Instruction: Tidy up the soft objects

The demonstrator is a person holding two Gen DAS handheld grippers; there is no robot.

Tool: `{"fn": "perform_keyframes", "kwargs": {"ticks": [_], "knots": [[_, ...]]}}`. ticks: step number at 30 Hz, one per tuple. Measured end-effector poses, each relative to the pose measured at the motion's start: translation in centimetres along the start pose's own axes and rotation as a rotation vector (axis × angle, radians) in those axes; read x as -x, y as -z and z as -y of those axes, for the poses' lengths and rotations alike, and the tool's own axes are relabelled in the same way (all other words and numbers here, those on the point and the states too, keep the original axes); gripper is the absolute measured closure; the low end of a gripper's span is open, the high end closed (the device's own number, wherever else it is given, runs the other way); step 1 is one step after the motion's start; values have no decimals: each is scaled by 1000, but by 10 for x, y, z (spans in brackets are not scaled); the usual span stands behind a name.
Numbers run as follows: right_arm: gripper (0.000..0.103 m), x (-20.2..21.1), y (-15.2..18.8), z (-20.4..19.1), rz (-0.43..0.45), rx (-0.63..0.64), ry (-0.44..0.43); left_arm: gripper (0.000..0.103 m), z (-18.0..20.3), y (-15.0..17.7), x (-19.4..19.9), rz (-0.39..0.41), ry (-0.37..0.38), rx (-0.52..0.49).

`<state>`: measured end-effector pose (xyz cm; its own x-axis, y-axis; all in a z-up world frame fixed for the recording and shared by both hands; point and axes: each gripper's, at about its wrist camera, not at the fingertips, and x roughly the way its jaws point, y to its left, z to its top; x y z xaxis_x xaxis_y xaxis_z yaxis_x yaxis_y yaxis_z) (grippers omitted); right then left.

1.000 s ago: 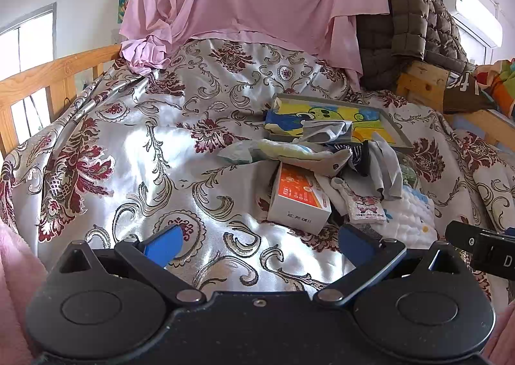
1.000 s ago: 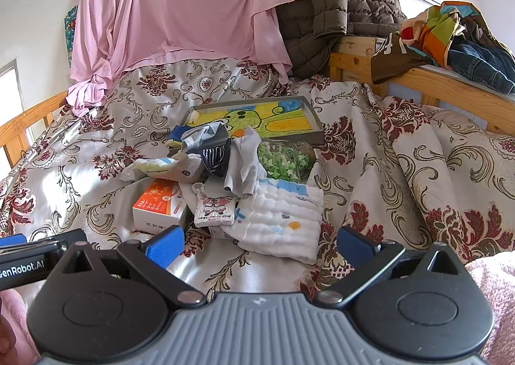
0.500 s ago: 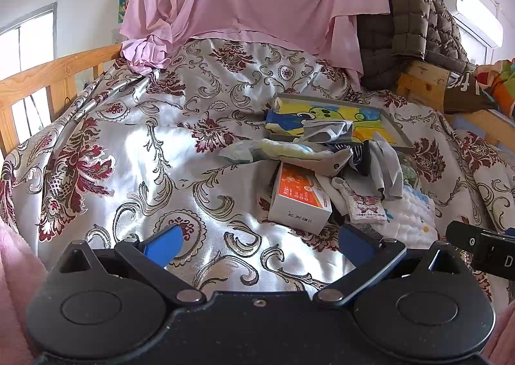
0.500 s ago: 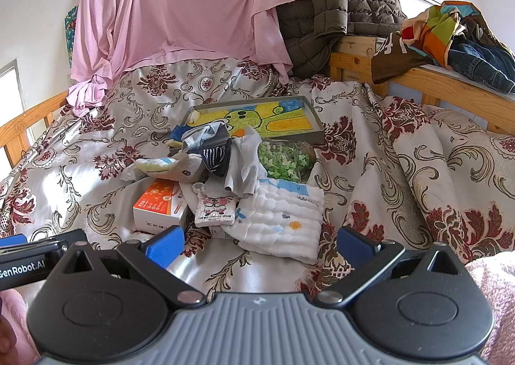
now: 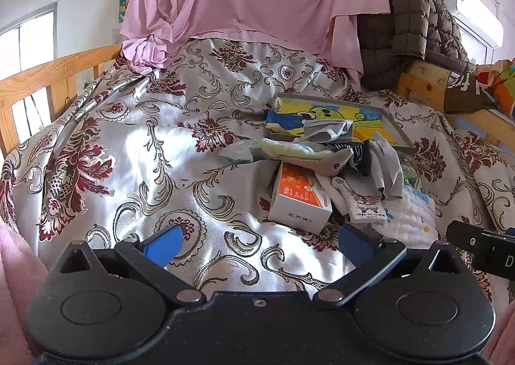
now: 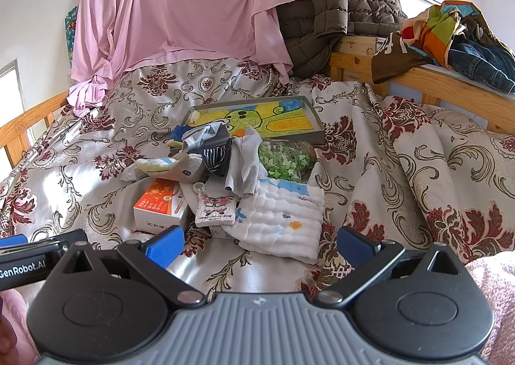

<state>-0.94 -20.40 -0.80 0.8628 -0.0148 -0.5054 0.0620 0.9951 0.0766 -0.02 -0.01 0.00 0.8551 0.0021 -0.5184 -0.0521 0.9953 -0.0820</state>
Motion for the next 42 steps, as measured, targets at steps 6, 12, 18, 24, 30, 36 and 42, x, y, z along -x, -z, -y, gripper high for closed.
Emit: {"fn": "perform_keyframes", "kwargs": {"ticks": [6,12,18,24,30,36,42], "knots": [[0,0,0,0,0,0,0,1,0,0,0,0,0,0],[0,0,0,0,0,-1,0,1,0,0,0,0,0,0],[0,0,0,0,0,-1,-1,1,0,0,0,-1,0,0],[0,0,0,0,0,-1,0,1,0,0,0,-1,0,0],[0,2,0,3,7,-19,17,1,0,0,0,-3,-2,1],[0,0,-7,16,-22,-90,2,1,-1,0,0,-3,10,-2],[0,-16,-23,31,-71,-150,-52,1,-2,-16,-5,0,74,-30]]}}
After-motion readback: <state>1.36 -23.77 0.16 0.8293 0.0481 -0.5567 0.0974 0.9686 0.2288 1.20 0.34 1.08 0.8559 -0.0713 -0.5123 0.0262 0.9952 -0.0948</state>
